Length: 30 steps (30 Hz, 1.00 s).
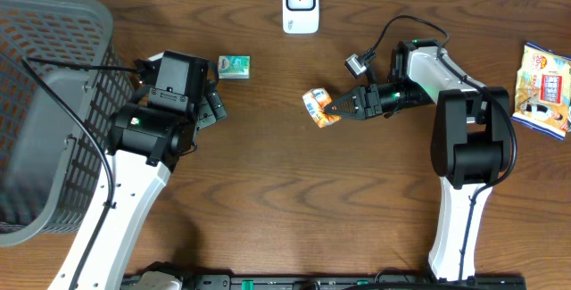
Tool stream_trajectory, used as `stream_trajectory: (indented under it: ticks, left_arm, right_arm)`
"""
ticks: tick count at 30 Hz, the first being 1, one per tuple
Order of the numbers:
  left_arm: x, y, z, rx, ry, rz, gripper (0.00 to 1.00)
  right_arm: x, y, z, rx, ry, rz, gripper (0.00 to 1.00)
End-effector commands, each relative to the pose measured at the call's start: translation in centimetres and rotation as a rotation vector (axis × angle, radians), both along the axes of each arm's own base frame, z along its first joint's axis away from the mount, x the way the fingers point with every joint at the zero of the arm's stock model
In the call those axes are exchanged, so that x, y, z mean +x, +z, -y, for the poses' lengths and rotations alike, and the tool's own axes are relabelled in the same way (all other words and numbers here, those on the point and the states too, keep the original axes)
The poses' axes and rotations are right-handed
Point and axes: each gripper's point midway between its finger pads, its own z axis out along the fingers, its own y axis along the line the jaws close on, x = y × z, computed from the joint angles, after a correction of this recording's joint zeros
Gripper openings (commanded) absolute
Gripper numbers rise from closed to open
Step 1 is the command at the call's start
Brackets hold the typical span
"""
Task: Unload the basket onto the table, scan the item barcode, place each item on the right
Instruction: 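Carry the orange pack right and rotate it in the right gripper, then raise the orange pack up to the scanner window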
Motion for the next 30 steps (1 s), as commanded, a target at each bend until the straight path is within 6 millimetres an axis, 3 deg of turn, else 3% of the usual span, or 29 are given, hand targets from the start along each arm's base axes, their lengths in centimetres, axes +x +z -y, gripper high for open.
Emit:
stream_trajectory:
  ticks: [1, 20, 30]
  left_arm:
    - [0.1, 0.0, -0.4, 0.022, 0.003, -0.003, 0.98]
    - [0.1, 0.0, -0.4, 0.022, 0.003, -0.003, 0.98]
    - [0.1, 0.0, -0.4, 0.022, 0.003, -0.003, 0.98]
  right_arm:
    - [-0.1, 1.2, 0.0, 0.013, -0.002, 0.057, 0.01]
    - [-0.2, 1.1, -0.4, 0.017, 0.01, 0.08, 0.01]
    - [-0.3, 0.2, -2.3, 0.029, 0.068, 0.213, 0.01]
